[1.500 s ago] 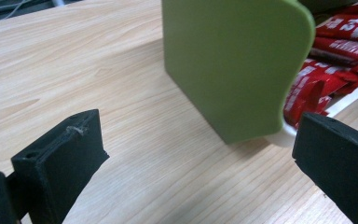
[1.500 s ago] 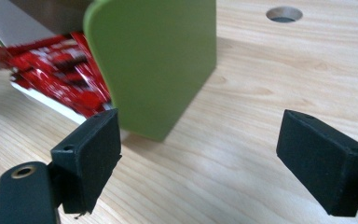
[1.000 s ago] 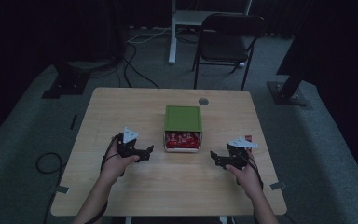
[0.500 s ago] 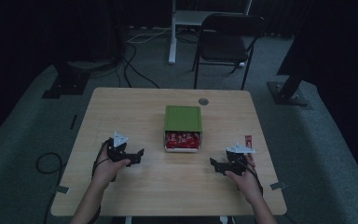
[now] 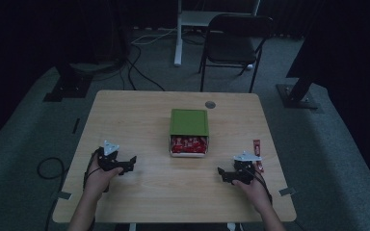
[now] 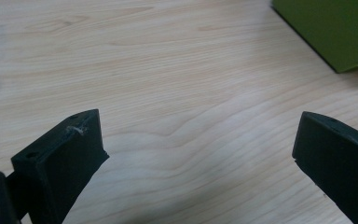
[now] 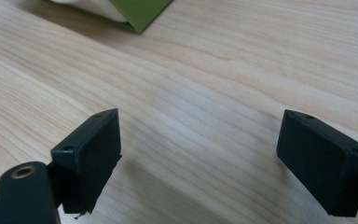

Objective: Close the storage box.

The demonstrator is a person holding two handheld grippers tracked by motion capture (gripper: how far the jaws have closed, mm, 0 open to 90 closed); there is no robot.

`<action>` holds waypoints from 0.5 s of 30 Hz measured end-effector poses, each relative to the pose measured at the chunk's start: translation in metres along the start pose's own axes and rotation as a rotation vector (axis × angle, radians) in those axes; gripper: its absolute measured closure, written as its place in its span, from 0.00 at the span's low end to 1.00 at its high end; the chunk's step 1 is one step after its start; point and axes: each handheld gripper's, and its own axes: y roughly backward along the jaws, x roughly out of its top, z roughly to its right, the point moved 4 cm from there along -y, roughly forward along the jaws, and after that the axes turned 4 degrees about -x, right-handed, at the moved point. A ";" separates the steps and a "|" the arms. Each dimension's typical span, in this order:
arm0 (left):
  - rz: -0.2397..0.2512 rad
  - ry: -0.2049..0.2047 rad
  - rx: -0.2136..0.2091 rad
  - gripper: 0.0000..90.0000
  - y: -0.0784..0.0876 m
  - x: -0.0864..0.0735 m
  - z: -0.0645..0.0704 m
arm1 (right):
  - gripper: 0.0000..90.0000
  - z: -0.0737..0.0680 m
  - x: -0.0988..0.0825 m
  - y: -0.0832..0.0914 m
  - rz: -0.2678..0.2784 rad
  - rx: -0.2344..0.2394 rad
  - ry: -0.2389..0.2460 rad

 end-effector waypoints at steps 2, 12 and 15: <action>0.002 0.014 0.016 0.03 0.003 -0.002 -0.006 | 0.15 0.001 -0.002 0.000 -0.006 0.000 0.001; -0.016 0.047 0.055 0.03 0.008 -0.015 -0.019 | 0.13 -0.001 -0.003 -0.001 -0.030 -0.024 0.073; -0.014 0.072 0.081 0.03 0.012 -0.018 -0.024 | 0.13 -0.002 -0.003 -0.001 -0.029 -0.025 0.073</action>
